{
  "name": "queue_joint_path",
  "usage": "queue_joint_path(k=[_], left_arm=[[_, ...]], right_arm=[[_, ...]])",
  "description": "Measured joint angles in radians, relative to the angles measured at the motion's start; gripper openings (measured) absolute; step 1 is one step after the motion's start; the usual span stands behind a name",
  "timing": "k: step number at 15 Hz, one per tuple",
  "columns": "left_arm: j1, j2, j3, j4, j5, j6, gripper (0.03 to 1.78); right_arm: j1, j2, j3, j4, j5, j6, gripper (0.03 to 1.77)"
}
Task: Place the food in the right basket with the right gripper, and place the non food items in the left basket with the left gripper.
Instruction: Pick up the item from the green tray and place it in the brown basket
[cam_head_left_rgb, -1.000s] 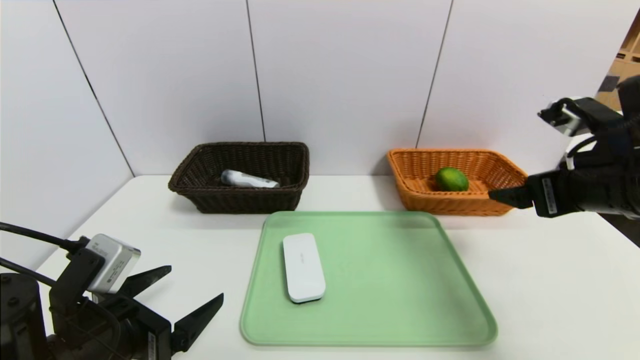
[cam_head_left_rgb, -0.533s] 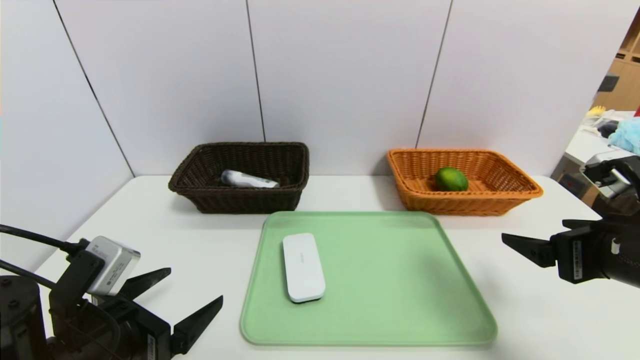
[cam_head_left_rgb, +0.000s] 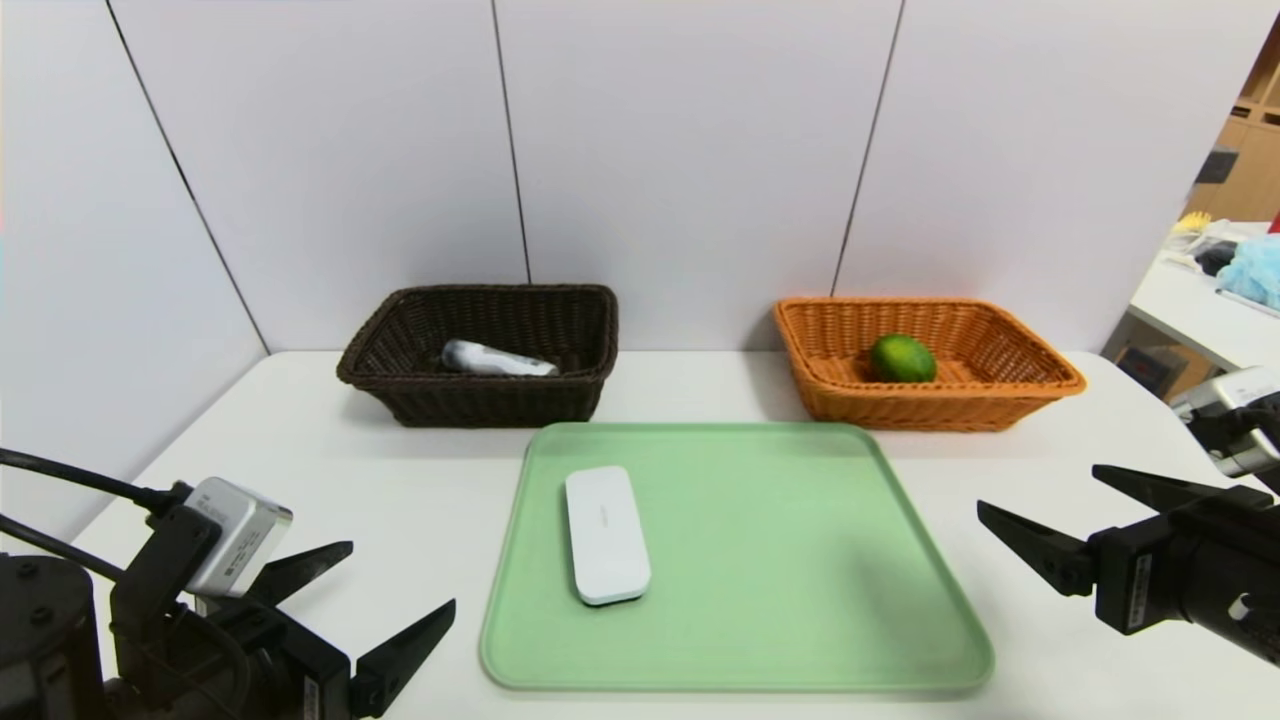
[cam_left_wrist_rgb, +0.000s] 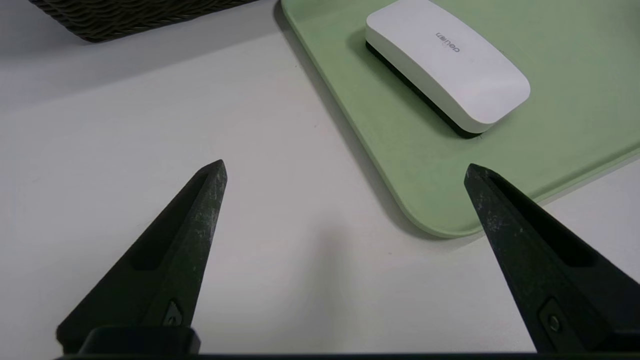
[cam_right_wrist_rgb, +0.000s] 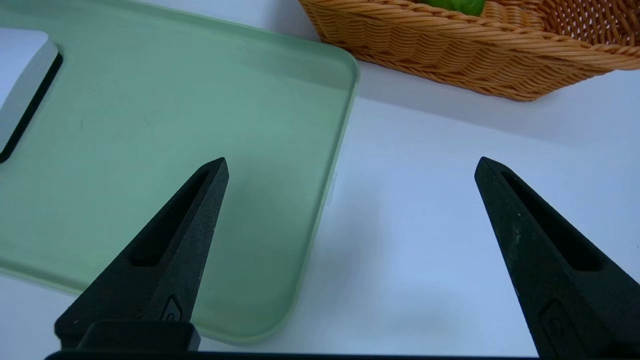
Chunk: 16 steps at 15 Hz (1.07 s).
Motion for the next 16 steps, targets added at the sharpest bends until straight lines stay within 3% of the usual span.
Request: queue_joint_path(k=[4,7,14,16], left_arm=[[-0.007,0.015,-0.053,-0.001,-0.001,-0.011,1.69],[-0.034,0.049,-0.159,0.058,0.009,-0.042,1.69],[-0.278,0.217,-0.439,0.366,0.173,-0.209,1.69],[-0.317,0.259,-0.529,0.483,0.194,-0.274,1.69]], right_arm=[[0.002,-0.018,0.032,-0.003,0.001,-0.001,1.69],[0.005,-0.023,0.057,-0.01,0.007,-0.003,1.69],[0.013,-0.043,0.095,-0.011,0.013,0.0,1.69],[0.019,-0.045,0.097,-0.012,0.012,0.002,1.69]])
